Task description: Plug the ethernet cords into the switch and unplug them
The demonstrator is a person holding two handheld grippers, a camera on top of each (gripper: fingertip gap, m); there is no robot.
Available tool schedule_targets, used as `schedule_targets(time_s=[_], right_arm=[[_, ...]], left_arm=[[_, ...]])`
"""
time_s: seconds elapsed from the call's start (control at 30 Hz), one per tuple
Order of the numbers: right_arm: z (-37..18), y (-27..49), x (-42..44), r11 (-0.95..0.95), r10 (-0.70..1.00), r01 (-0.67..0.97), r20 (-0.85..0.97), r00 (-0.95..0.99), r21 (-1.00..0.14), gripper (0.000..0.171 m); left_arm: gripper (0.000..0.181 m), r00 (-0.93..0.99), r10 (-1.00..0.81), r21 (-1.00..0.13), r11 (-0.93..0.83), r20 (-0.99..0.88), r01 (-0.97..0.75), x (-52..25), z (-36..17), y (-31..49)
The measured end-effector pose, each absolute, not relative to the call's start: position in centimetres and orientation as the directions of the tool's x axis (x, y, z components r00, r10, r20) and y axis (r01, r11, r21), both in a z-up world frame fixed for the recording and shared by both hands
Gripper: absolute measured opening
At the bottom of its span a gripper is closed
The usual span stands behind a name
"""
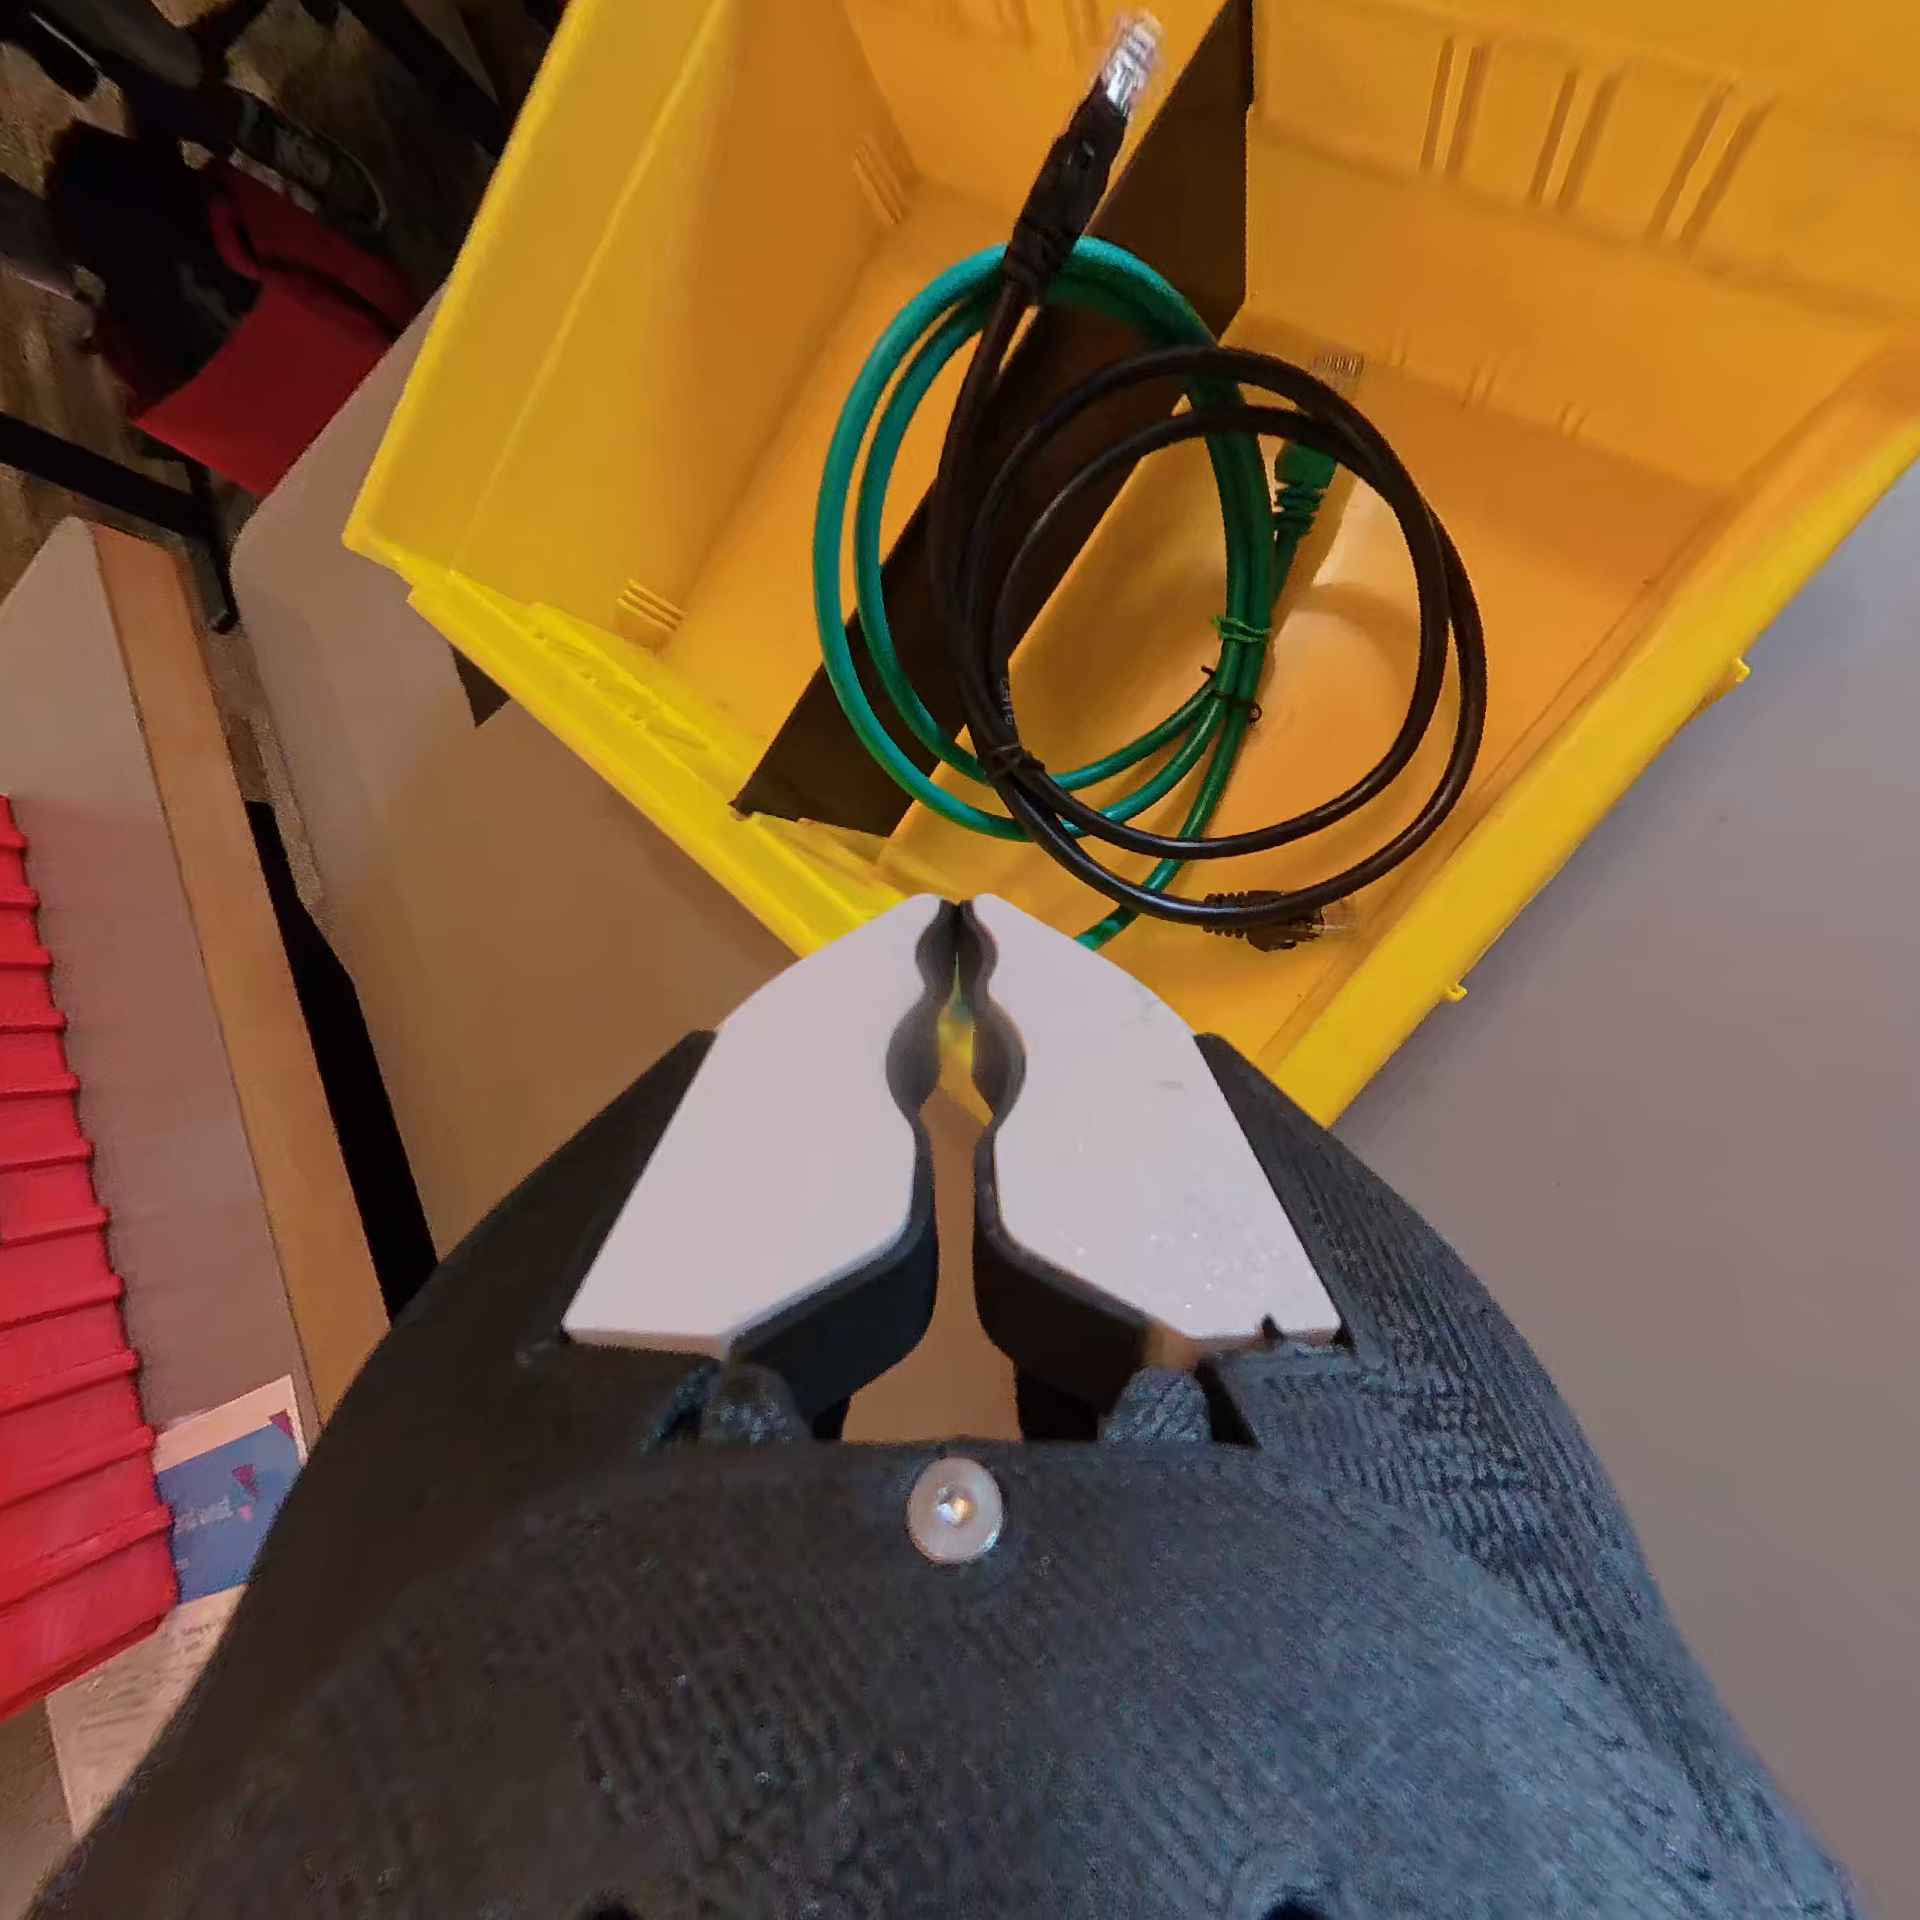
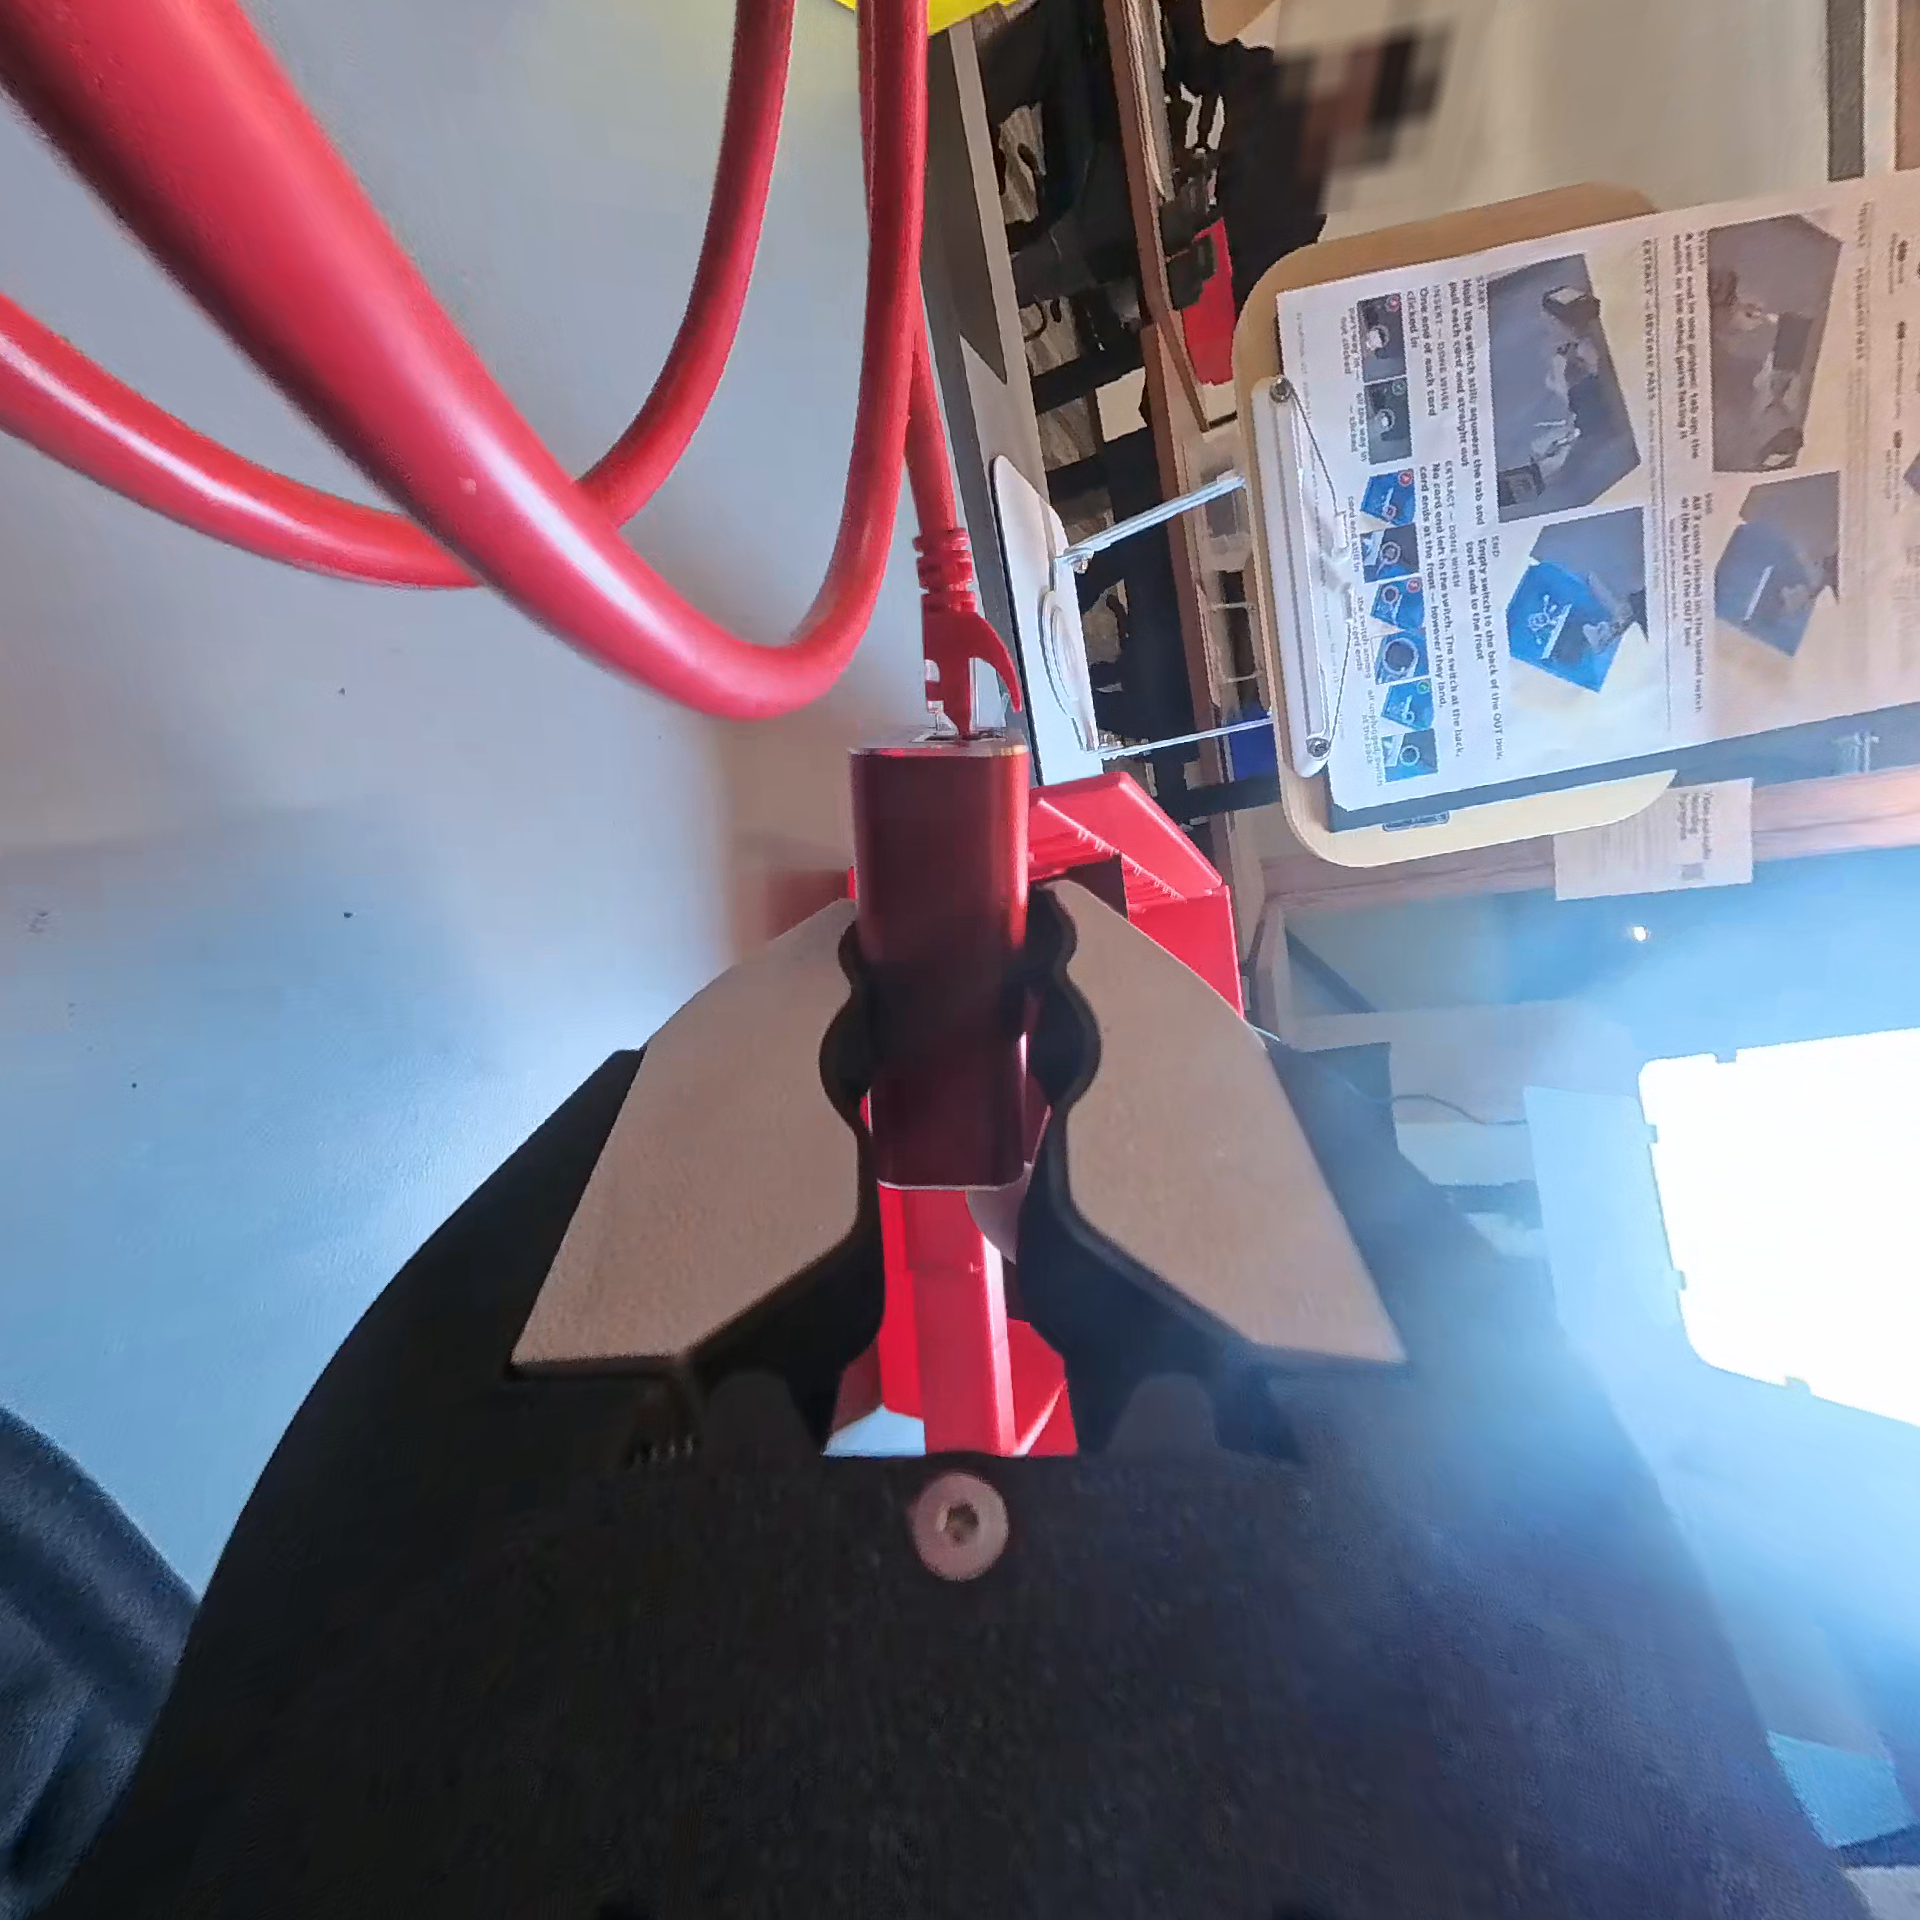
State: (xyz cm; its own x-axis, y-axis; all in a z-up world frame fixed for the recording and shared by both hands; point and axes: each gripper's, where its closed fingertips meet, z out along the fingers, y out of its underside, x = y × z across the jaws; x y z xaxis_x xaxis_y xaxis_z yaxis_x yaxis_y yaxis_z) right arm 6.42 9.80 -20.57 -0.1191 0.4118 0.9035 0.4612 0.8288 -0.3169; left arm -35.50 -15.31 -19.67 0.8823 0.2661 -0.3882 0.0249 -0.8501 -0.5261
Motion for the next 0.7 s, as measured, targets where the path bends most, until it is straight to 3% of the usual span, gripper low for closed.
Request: schedule_targets(time_s=[0.1, 0.2, 0.3, 0.37, 0.43, 0.57, 0.7], right_arm=[[-20.8, 10.1, 6.9, 0.816, 0.427, 0.472, 0.898, -0.103, -0.334, 0.027], [-21.2, 10.4, 7.4, 0.807, 0.442, 0.478, 0.892, -0.098, -0.348, 0.027], [-21.4, 10.5, 7.5, 0.806, 0.444, 0.479, 0.890, -0.100, -0.348, 0.027], [-21.4, 10.5, 7.4, 0.807, 0.445, 0.475, 0.890, -0.101, -0.350, 0.027], [-21.4, 10.4, 7.4, 0.808, 0.447, 0.472, 0.889, -0.100, -0.353, 0.027], [-21.6, 10.5, 7.4, 0.807, 0.449, 0.474, 0.888, -0.102, -0.353, 0.027], [-21.5, 10.7, 7.7, 0.805, 0.445, 0.480, 0.890, -0.099, -0.349, 0.027]], left_arm=[[0.000, 0.869, 0.281, -0.548, -0.837, -0.407, 0.014, -35.9, -18.9, -15.2], [0.023, 0.883, 0.279, -0.567, -0.824, -0.377, 0.018, -35.5, -18.0, -15.3], [0.043, 0.915, 0.215, -0.468, -0.883, -0.342, 0.033, -35.2, -19.1, -16.2], [0.040, 0.930, 0.149, -0.393, -0.920, -0.337, 0.005, -35.2, -20.2, -16.6], [0.024, 0.934, 0.112, -0.344, -0.939, -0.338, -0.012, -35.3, -21.1, -16.8], [0.017, 0.925, 0.023, -0.234, -0.970, -0.379, -0.071, -35.1, -21.3, -16.9], [0.010, 0.885, -0.013, -0.271, -0.950, -0.465, -0.157, -34.7, -17.6, -15.9]])
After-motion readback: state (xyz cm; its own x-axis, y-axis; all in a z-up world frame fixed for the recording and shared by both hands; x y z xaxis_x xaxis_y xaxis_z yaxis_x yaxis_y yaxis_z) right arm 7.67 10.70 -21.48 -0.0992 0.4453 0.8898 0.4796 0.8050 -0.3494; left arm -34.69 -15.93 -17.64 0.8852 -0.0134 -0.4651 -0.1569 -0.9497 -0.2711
